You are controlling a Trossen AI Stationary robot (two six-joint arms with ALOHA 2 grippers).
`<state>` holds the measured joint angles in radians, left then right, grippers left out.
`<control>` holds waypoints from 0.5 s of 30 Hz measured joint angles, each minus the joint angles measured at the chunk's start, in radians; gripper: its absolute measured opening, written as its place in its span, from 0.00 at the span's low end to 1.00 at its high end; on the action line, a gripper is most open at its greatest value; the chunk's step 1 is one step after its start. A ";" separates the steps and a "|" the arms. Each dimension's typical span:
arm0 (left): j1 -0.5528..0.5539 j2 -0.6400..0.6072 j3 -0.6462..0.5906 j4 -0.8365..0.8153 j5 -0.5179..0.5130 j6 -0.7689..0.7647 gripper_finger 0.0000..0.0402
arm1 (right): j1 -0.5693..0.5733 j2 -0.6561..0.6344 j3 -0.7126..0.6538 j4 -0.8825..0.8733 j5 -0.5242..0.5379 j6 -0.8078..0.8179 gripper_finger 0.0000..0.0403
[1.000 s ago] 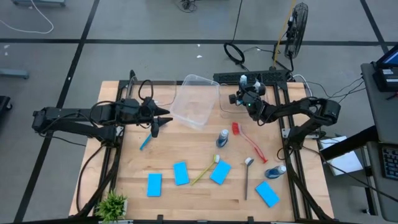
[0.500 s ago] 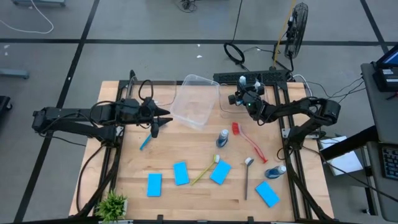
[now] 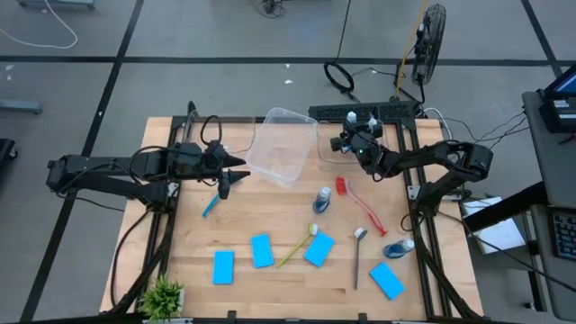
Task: Pick & Place Kitchen Sink Supplies
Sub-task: Put the blue soap dispenser into the right transparent bin
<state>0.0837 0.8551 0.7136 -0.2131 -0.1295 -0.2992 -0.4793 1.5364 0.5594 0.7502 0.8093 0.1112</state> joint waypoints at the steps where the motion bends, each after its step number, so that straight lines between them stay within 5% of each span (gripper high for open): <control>1: 0.000 0.000 0.000 0.000 0.000 -0.002 0.51 | 0.000 0.000 0.000 0.000 0.000 0.000 0.41; 15: 0.000 0.000 0.000 0.000 0.001 -0.011 0.43 | -0.002 0.000 0.000 0.000 -0.001 0.000 0.44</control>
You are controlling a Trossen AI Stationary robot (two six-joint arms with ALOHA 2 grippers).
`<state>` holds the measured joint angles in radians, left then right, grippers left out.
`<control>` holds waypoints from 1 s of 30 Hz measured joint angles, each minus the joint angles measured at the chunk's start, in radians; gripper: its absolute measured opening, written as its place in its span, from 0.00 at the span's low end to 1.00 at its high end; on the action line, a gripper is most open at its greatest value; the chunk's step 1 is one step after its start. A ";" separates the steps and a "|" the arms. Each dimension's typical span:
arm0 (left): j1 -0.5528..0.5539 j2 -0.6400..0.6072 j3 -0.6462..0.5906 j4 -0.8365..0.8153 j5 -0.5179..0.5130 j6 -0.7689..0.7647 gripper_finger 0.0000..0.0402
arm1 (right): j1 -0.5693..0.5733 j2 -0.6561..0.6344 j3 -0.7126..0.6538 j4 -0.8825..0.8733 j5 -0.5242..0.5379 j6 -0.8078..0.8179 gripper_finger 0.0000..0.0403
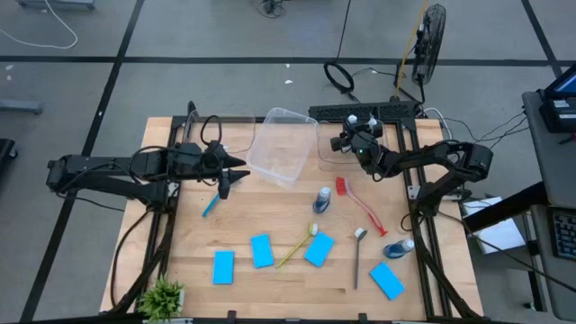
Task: Pick & Place Kitchen Sink Supplies
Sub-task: Put the blue soap dispenser into the right transparent bin
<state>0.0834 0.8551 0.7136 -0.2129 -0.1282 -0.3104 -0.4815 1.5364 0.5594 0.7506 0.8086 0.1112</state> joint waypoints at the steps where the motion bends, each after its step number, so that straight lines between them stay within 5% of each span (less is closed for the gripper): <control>1: 0.000 0.000 0.000 0.000 0.000 -0.004 0.42 | -0.002 0.000 0.000 0.000 -0.001 0.000 0.44; 12: 0.000 0.000 0.000 0.000 0.000 -0.007 0.39 | -0.004 -0.001 0.000 0.004 -0.001 0.000 0.45; 30: 0.000 0.000 0.000 0.000 0.000 -0.009 0.49 | -0.004 -0.001 0.000 0.047 -0.001 -0.059 0.45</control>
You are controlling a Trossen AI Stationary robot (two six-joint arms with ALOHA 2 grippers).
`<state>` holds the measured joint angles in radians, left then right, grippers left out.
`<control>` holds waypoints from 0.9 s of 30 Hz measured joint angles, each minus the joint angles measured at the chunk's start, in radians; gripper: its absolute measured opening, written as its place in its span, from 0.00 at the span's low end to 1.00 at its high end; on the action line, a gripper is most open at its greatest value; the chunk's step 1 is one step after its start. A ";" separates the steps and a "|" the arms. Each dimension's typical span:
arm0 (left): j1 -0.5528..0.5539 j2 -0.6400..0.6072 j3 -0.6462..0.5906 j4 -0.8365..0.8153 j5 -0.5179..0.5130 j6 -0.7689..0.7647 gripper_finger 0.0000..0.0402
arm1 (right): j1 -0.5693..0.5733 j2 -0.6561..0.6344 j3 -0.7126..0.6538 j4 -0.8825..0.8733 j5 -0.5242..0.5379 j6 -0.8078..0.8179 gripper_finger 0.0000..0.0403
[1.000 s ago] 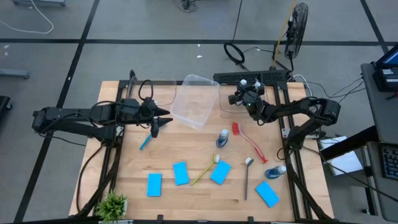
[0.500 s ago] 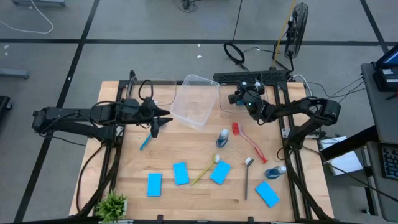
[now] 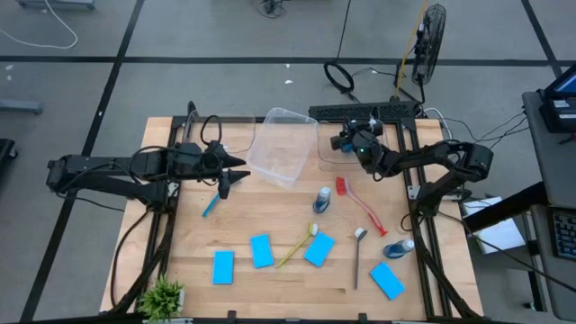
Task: Pick & Place Kitchen Sink Supplies
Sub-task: Put the blue soap dispenser into the right transparent bin
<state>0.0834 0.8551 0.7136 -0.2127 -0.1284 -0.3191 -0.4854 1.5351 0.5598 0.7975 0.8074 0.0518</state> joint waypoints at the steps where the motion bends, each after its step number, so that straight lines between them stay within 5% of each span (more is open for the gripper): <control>1: 0.000 0.000 0.000 0.000 0.000 0.000 0.50 | 0.000 -0.004 0.000 0.024 0.000 -0.029 0.45; 13: -0.001 0.000 0.000 0.000 0.000 0.000 0.46 | 0.057 -0.236 0.000 0.097 -0.001 -0.247 0.45; 27: -0.001 0.000 0.000 0.001 -0.001 -0.084 0.40 | 0.291 -0.503 0.000 0.057 0.021 -0.459 0.45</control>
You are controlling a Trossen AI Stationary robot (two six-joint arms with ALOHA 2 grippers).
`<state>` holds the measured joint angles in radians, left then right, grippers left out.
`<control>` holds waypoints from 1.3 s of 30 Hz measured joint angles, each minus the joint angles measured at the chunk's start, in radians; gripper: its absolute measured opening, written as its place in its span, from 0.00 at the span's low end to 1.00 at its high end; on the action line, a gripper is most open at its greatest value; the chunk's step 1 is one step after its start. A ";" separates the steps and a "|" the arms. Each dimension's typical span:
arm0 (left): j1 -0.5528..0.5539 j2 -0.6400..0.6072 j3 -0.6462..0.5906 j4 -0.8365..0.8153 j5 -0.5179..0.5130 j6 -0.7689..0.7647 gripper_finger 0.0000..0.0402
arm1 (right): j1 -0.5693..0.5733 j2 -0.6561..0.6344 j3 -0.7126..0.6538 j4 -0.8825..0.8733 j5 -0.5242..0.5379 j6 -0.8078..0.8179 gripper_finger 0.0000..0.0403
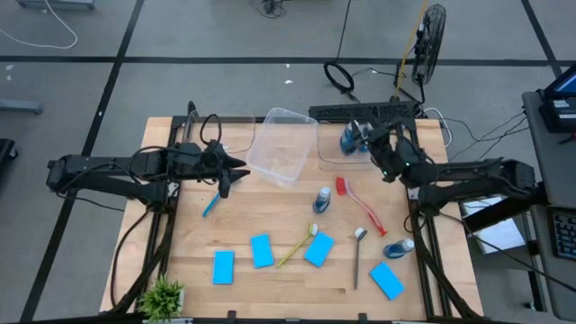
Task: Pick & Place Kitchen Sink Supplies
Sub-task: Put the blue soap dispenser into the right transparent bin
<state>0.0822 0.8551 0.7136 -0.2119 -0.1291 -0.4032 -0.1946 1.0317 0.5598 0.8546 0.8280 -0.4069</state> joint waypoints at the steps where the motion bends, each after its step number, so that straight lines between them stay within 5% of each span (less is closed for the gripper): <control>1: 0.000 0.000 0.000 0.000 0.000 -0.008 0.40 | 0.023 -0.012 0.000 0.000 0.019 -0.018 0.45; 11: 0.000 0.000 0.000 0.000 -0.001 -0.025 0.46 | 0.302 -0.115 0.000 -0.046 0.166 -0.112 0.45; 27: 0.000 0.000 0.000 0.000 0.000 -0.053 0.52 | 0.711 -0.182 0.000 -0.088 0.190 -0.051 0.45; 39: 0.000 0.000 0.000 0.000 0.000 -0.051 0.48 | 0.989 -0.197 0.000 -0.085 0.566 0.023 0.45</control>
<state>0.0826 0.8553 0.7136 -0.2123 -0.1295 -0.4545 0.7939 0.8349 0.5594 0.7696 1.3943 -0.3842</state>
